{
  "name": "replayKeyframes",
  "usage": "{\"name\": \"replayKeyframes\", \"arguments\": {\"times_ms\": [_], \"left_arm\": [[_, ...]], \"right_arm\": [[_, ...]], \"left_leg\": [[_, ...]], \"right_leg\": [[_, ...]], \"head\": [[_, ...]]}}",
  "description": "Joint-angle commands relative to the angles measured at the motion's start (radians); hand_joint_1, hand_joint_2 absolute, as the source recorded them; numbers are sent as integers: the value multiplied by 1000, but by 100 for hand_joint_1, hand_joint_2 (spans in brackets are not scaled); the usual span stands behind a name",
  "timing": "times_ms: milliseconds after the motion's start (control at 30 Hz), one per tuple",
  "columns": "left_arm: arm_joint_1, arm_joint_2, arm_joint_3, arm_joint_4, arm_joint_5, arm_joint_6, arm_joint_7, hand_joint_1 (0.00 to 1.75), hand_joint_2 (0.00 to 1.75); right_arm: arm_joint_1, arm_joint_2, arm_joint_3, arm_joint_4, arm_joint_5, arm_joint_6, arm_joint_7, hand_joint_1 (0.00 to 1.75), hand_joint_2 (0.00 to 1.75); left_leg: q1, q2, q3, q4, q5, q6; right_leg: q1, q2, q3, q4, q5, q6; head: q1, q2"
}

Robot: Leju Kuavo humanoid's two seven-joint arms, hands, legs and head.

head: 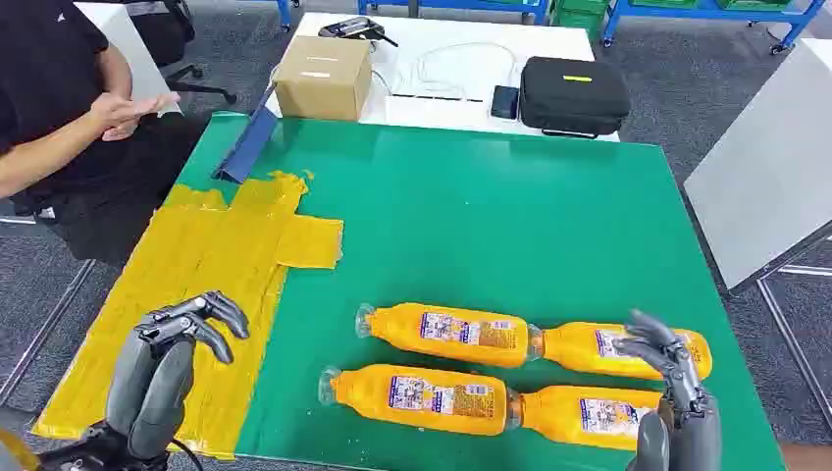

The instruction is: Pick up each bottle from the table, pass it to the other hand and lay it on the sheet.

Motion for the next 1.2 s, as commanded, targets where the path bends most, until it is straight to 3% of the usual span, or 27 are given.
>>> {"name": "replayKeyframes", "arguments": {"times_ms": [33,333,400,467,500,533,633,833,867,900,933,967,1200], "left_arm": [[577,-150,79,46,-159,30,-312,175,0],[587,-167,89,16,-176,23,-287,175,0],[587,-167,89,16,-176,23,-287,175,0],[581,-212,121,-62,-179,-29,-201,175,0],[571,-229,136,-81,-172,-57,-167,175,0],[564,-251,154,-93,-175,-93,-131,175,0],[564,-251,154,-93,-175,-93,-131,175,0],[566,-280,174,-89,-182,-142,-124,175,0],[566,-284,175,-91,-182,-145,-124,175,0],[537,-287,183,-40,-175,-148,-177,175,0],[533,-305,196,-32,-191,-161,-183,150,0],[519,-307,201,-5,-201,-160,-199,0,0],[512,-312,201,16,-217,-160,-209,0,0]], "right_arm": [[331,-81,231,-61,-12,-10,-45,173,0],[301,-114,276,-63,-15,-72,-29,175,0],[301,-114,276,-63,-15,-72,-29,173,0],[204,-213,396,-66,15,-211,93,175,0],[192,-214,396,-73,13,-211,115,175,0],[186,-228,398,-74,16,-211,128,175,0],[186,-228,398,-74,16,-211,128,175,0],[187,-231,399,-86,16,-211,132,175,0],[185,-231,400,-84,15,-211,131,161,0],[185,-223,389,-81,0,-211,126,45,0],[188,-221,384,-79,-5,-211,116,2,0],[189,-217,379,-78,-10,-211,116,0,0],[190,-216,377,-75,-17,-211,115,0,0]], "left_leg": [[1,5,3,0,-1,-2],[1,7,4,0,-2,-3],[-2,8,6,-2,-4,-1],[-2,13,12,-3,-11,-4],[0,19,13,0,-17,-4],[2,12,7,1,-13,-4],[0,7,8,1,-14,-2],[-1,7,14,0,-18,0],[-1,9,16,0,-19,-1],[-1,7,16,0,-18,-1],[0,8,18,0,-19,-2],[-1,5,19,-2,-17,0],[0,8,22,-2,-18,-2]], "right_leg": [[2,-2,3,-1,-1,-2],[2,-2,4,-1,-1,-2],[-1,3,6,-1,-3,-1],[-1,8,8,-2,-7,-5],[2,12,12,-2,-10,-3],[3,9,7,-1,-8,-3],[1,4,5,-1,-12,-3],[1,4,5,-3,-14,-1],[2,4,7,-3,-15,-2],[1,3,8,-2,-15,-1],[2,2,9,-3,-15,-2],[1,3,10,-3,-14,-1],[2,2,14,-4,-15,-2]], "head": [[0,0],[0,0],[2,0],[-1,0],[-1,0],[0,0],[0,0],[0,0],[0,0],[0,0],[0,0],[0,0],[0,0]]}}
